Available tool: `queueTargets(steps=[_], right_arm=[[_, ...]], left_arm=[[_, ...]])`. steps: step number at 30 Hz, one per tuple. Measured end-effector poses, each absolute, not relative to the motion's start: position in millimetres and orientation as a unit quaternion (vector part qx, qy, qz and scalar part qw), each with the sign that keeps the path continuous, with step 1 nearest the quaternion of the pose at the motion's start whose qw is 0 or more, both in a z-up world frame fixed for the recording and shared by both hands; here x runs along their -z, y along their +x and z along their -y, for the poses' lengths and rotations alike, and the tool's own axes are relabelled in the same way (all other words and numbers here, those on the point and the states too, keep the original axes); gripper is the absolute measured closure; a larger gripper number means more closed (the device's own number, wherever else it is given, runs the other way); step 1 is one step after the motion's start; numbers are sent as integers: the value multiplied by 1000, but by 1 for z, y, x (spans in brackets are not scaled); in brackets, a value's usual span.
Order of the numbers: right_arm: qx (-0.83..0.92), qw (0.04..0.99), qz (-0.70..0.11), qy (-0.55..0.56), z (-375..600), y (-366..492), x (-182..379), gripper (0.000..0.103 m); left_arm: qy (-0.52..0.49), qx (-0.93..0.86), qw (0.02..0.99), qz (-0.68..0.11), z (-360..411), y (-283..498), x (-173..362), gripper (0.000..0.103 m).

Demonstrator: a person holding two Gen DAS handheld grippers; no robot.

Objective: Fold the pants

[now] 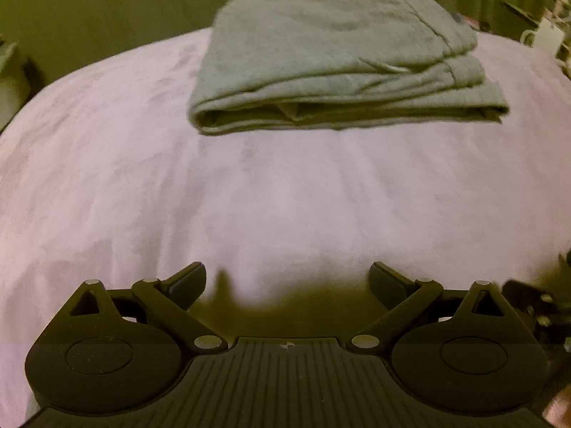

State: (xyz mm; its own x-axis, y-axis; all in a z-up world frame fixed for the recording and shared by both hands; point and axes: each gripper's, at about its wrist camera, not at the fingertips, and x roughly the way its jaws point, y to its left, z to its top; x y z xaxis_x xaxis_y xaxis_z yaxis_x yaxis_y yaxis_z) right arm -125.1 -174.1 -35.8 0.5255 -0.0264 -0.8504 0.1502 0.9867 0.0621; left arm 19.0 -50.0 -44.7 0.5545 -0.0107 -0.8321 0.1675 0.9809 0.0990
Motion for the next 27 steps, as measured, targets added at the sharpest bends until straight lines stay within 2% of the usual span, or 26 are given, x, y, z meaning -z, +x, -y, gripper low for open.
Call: queueTargets(steps=[6,12,18,27], right_arm=[[40,879,-473,45,161,-135,22,5],[57,876,-478,31,157,-118,-5,4],[63,874,-478,65,167,-100,-26,4],[73,877,-473,44,163,-86,-42,4]], left_arm=[[122,-37,894,-429,48,11,24,2],[66,7,903,-424,39,9,-9,2],[99,7,903,-418,55,16,-28,2],[95,-1,900,-426,65,28,-34,2]])
